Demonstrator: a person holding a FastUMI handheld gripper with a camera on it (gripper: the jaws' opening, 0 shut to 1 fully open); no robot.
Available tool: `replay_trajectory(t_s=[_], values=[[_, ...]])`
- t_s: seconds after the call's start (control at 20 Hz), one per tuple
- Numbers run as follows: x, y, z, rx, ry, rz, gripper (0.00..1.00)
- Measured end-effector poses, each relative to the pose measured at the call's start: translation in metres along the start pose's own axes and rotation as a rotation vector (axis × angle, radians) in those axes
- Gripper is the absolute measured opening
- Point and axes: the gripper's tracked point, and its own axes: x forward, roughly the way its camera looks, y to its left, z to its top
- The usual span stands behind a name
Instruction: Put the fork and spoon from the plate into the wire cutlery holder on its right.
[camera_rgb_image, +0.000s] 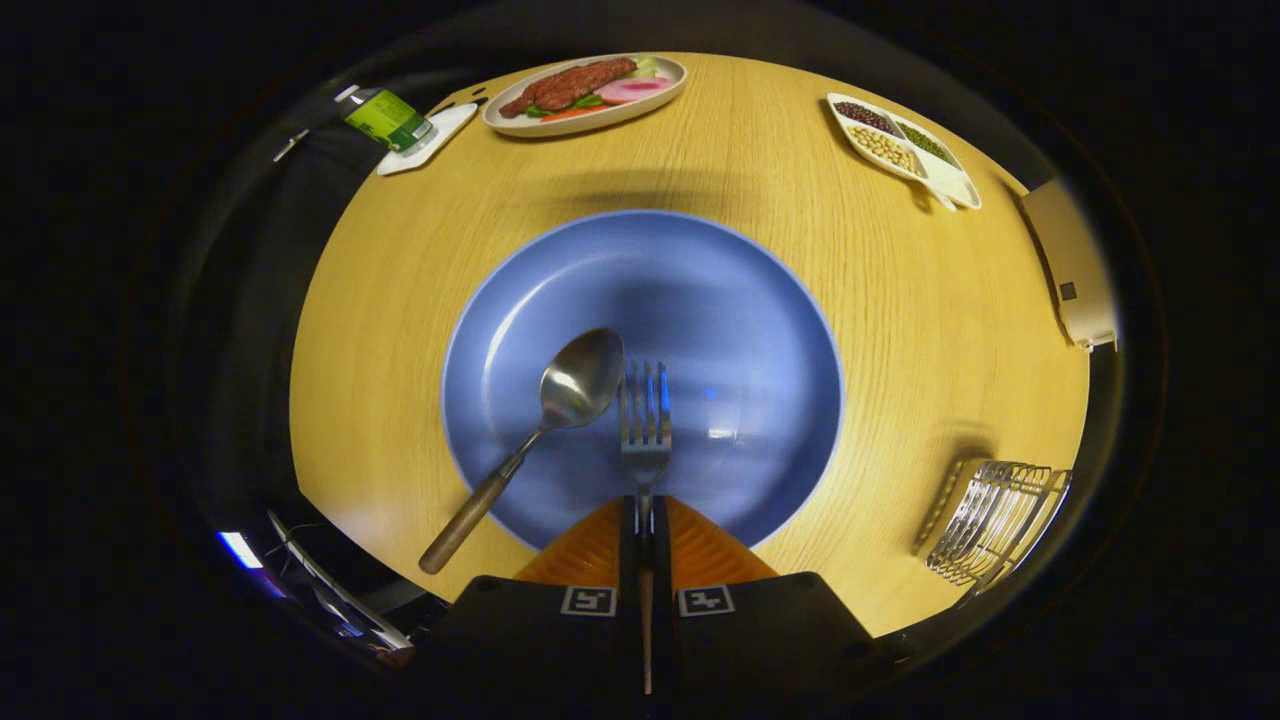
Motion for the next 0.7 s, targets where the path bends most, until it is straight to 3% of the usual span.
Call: replay_trajectory(t_s=[0.4, 0.7], values=[[-0.099, -0.049, -0.005, 0.054, -0.127, 0.114, 0.08], [-0.150, -0.145, -0.032, 0.049, -0.088, 0.021, 0.08]])
